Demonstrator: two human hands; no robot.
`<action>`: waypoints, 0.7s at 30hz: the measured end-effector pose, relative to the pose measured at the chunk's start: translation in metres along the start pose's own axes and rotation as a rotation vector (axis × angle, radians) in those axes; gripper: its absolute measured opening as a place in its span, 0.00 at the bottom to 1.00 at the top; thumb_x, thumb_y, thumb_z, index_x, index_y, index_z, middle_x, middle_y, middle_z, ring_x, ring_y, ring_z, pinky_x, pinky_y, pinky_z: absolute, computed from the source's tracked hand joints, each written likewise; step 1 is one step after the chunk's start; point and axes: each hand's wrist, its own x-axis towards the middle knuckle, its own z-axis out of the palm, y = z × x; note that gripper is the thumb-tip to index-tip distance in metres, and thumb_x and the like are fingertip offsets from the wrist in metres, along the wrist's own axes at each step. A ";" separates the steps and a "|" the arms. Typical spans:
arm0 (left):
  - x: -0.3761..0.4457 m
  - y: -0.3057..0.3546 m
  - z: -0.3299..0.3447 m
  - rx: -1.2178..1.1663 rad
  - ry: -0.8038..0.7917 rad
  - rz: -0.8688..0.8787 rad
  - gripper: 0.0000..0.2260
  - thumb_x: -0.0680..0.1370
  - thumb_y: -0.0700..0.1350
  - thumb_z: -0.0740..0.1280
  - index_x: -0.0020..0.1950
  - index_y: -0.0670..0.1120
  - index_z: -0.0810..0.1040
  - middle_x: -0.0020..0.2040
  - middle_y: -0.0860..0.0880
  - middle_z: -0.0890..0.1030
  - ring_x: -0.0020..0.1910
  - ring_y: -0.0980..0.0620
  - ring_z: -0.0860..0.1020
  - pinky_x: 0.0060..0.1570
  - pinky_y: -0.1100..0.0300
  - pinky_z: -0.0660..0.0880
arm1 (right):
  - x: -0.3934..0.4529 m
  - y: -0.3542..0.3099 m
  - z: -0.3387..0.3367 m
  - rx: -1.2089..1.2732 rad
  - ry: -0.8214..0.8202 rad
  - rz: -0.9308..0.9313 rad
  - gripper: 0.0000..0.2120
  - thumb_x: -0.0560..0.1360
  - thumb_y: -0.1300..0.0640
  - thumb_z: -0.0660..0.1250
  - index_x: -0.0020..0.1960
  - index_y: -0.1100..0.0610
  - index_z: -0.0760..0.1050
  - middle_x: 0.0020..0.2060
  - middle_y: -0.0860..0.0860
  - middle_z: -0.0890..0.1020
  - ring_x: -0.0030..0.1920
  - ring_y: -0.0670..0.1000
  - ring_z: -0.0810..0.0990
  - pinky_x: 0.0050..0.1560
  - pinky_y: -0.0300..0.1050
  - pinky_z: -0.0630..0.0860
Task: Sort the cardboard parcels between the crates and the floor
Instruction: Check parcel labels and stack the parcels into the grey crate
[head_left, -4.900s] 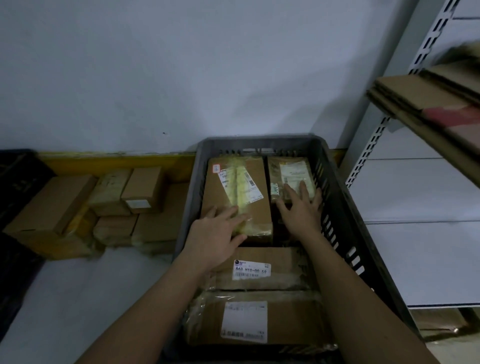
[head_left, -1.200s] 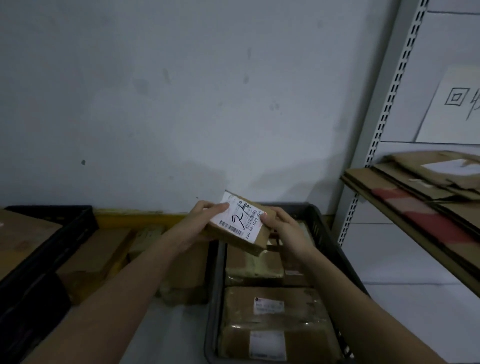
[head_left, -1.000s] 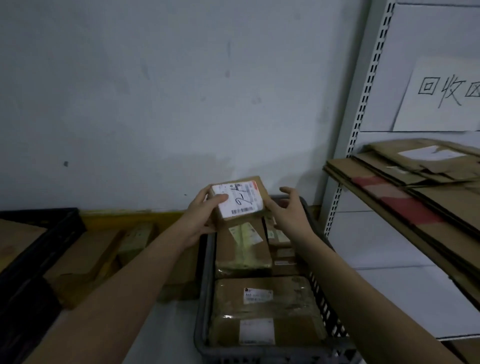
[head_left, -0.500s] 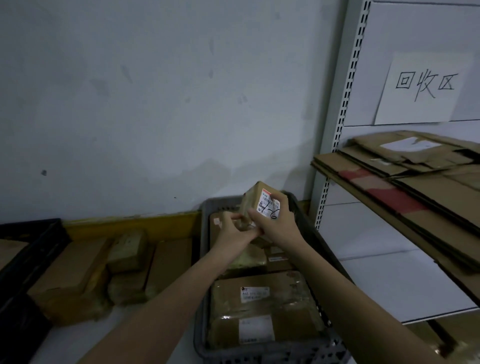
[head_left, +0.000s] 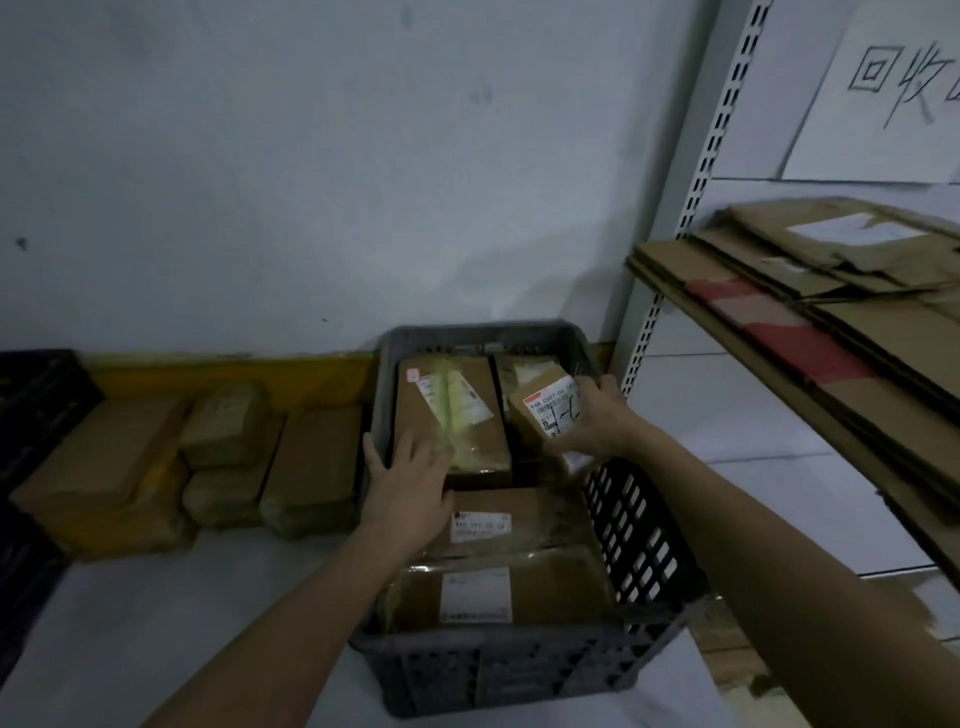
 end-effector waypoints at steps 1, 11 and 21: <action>0.001 0.002 0.002 0.010 -0.005 -0.019 0.24 0.82 0.56 0.57 0.77 0.54 0.61 0.75 0.48 0.65 0.76 0.45 0.58 0.70 0.26 0.42 | 0.005 0.002 0.001 -0.041 -0.023 -0.025 0.54 0.63 0.44 0.81 0.78 0.55 0.54 0.73 0.57 0.58 0.74 0.60 0.59 0.74 0.59 0.63; 0.007 0.002 0.019 0.018 0.030 -0.007 0.23 0.79 0.61 0.58 0.73 0.57 0.68 0.69 0.52 0.73 0.68 0.46 0.70 0.65 0.24 0.38 | 0.037 -0.004 -0.018 -0.414 -0.252 -0.180 0.49 0.67 0.53 0.79 0.79 0.53 0.54 0.74 0.54 0.65 0.74 0.58 0.61 0.72 0.60 0.63; 0.017 0.001 0.022 -0.054 0.055 0.019 0.21 0.81 0.42 0.59 0.74 0.54 0.68 0.67 0.47 0.73 0.65 0.45 0.71 0.73 0.41 0.57 | 0.047 -0.003 -0.010 -0.579 -0.311 -0.210 0.54 0.67 0.58 0.78 0.81 0.52 0.46 0.76 0.55 0.60 0.73 0.60 0.63 0.71 0.61 0.68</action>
